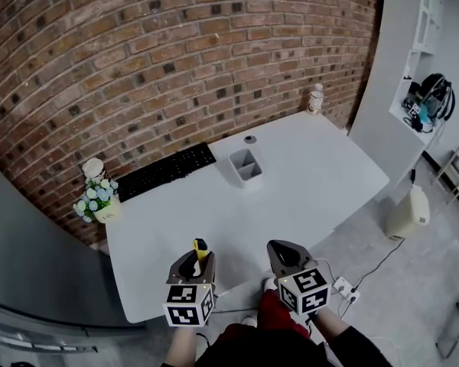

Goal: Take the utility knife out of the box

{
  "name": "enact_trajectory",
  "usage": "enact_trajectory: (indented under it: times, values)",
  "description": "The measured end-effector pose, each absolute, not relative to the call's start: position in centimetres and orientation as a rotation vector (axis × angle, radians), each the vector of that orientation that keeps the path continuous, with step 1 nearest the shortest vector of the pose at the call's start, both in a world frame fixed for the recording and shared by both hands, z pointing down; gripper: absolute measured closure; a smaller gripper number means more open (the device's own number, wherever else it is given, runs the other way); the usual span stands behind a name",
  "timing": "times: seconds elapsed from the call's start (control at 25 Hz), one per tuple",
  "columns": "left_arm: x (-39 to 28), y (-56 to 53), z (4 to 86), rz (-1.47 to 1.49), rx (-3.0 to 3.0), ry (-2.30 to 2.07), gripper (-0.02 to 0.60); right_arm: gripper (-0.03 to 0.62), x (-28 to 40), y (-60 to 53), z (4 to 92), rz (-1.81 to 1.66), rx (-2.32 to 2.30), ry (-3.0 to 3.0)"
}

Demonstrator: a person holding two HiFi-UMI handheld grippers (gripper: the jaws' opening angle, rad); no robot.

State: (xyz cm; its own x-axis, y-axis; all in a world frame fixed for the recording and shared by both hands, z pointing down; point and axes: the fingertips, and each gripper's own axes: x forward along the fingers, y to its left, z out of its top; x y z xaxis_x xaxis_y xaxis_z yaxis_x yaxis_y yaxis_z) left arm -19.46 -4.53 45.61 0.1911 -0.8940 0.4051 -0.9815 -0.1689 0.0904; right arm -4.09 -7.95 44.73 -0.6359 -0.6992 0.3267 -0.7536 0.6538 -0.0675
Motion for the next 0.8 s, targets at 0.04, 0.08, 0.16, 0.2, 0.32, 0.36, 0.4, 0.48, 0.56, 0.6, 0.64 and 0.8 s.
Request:
enact_trajectory:
  times: [0.04,0.08,0.16,0.2,0.32,0.36,0.4,0.48,0.56,0.6,0.64,0.8]
  values:
    - [-19.5,-4.4,45.5,0.365,2.143,-1.771,0.449,0.586,-4.1,-7.8,44.7,0.285,1.17,-2.601]
    - [-19.5,-4.2,45.4,0.357,2.143,-1.771,0.449,0.586,-4.1,-7.7,44.6,0.283,1.171,-2.6]
    - [-19.7,-4.0,45.1,0.337,2.142,-1.772,0.45,0.586,-4.1,-7.5,44.5,0.279,1.176,-2.599]
    - [-19.7,-3.9,44.9,0.326,2.143,-1.772,0.449,0.586,-4.1,-7.4,44.4,0.277,1.179,-2.599]
    - [-19.7,-3.5,44.4,0.302,2.151,-1.769,0.449,0.586,-3.9,-7.0,44.2,0.274,1.191,-2.599]
    - [-19.7,-3.4,44.3,0.297,2.153,-1.768,0.449,0.586,-3.9,-6.9,44.1,0.273,1.191,-2.598]
    - [-19.7,-3.3,44.2,0.293,2.156,-1.767,0.449,0.586,-3.9,-6.8,44.1,0.272,1.189,-2.597]
    - [-19.6,-3.0,44.0,0.285,2.16,-1.764,0.449,0.586,-3.9,-6.4,44.1,0.268,1.18,-2.598]
    - [-19.6,-2.7,43.9,0.277,2.163,-1.76,0.449,0.586,-4.0,-6.1,44.0,0.257,1.171,-2.602]
    - [-19.6,-2.5,43.9,0.274,2.165,-1.758,0.449,0.586,-4.1,-5.9,43.9,0.245,1.169,-2.603]
    - [-19.6,-2.4,43.8,0.27,2.166,-1.757,0.449,0.586,-4.1,-5.8,43.9,0.233,1.169,-2.603]
    - [-19.7,-1.7,43.4,0.252,2.174,-1.755,0.449,0.586,-4.1,-5.4,43.7,0.222,1.174,-2.603]
